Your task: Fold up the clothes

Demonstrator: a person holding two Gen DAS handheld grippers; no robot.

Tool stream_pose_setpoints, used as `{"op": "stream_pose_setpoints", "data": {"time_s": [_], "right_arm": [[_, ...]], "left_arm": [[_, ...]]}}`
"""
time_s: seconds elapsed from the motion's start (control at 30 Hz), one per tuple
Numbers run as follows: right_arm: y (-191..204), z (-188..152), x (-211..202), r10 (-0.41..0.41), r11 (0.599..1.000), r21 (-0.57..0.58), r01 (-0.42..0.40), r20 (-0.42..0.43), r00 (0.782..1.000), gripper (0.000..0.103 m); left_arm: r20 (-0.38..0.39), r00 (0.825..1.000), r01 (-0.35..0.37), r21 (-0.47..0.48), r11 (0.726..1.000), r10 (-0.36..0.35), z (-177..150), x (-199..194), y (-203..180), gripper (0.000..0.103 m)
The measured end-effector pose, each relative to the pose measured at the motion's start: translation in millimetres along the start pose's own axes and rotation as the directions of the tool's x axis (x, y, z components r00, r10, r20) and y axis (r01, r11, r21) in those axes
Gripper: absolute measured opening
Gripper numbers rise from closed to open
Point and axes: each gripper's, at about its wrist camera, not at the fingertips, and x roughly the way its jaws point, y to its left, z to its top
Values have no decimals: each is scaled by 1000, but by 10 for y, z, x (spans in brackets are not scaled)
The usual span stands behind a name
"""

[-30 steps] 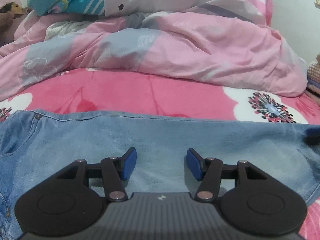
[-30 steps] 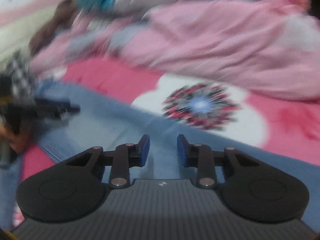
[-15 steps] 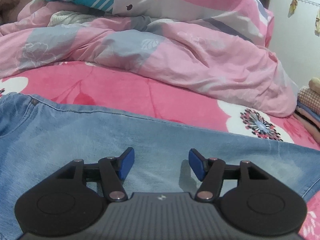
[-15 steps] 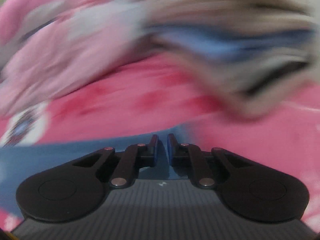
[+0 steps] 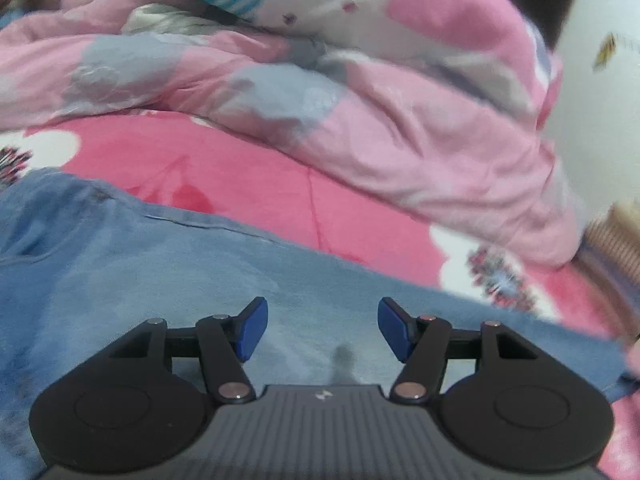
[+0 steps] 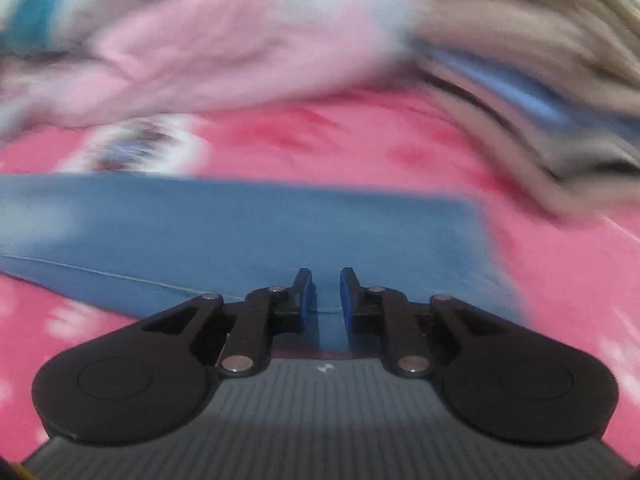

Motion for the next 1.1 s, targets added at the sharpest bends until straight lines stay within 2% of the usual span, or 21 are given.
{"op": "stream_pose_setpoints", "data": {"time_s": [0.1,0.13,0.17,0.23,0.3,0.37,0.4,0.47,0.6,0.67,0.7,0.8,0.87,0.93,1.0,1.1], "right_arm": [[-337,0,-290,-193,970,149,192,-11,981,17],[-375,14,-402,-227,958,179,224,-7,974,17],[-307,34,-520,-206,963,181,200,17,978,17],[-18,94,-662,-129,981,154,120,55,990,17],[448,150,-670,-13,996,84,7,64,998,18],[975,220,-584,130,991,11,-131,46,990,18],[1280,262,-511,216,976,-24,-216,23,976,18],[1948,330,-330,379,921,-85,-381,-42,925,18],[3252,334,33,509,816,-225,-533,-157,846,18],[3717,232,188,498,793,-316,-521,-157,853,18],[3850,146,257,476,783,-380,-492,-144,868,18],[3999,-232,220,419,731,-564,-385,-76,905,18],[3873,-356,37,403,701,-626,-341,-47,914,18],[3695,-338,-105,400,719,-598,-354,-60,915,19],[3483,-250,-192,416,764,-522,-378,-49,908,19],[3218,-163,-144,416,820,-448,-356,39,908,20]], "left_arm": [[36,999,9,-41,999,-8,73,-418,248,62],[45,999,-1,-43,999,3,76,-553,319,63],[46,999,-9,-44,999,11,80,-663,383,63],[46,999,-24,-45,999,26,84,-874,504,63],[39,999,-34,-39,999,36,54,-1010,551,63],[29,999,-42,-14,999,42,-7,-1089,545,63],[29,998,-51,3,999,51,-36,-1097,523,63],[26,998,-61,43,997,60,-94,-1068,454,62],[-21,999,-27,177,984,31,-174,-726,145,63],[-37,996,-69,252,965,81,-244,-506,7,63],[-63,992,-88,274,958,109,-291,-406,-15,62],[-103,985,-99,314,944,138,-449,-263,-3,62],[-81,990,-84,335,938,117,-513,-304,14,62],[-74,991,-77,338,938,108,-539,-308,35,62],[-65,992,-77,335,939,104,-563,-302,47,64],[-50,993,-87,349,933,111,-589,-286,14,67]]}}
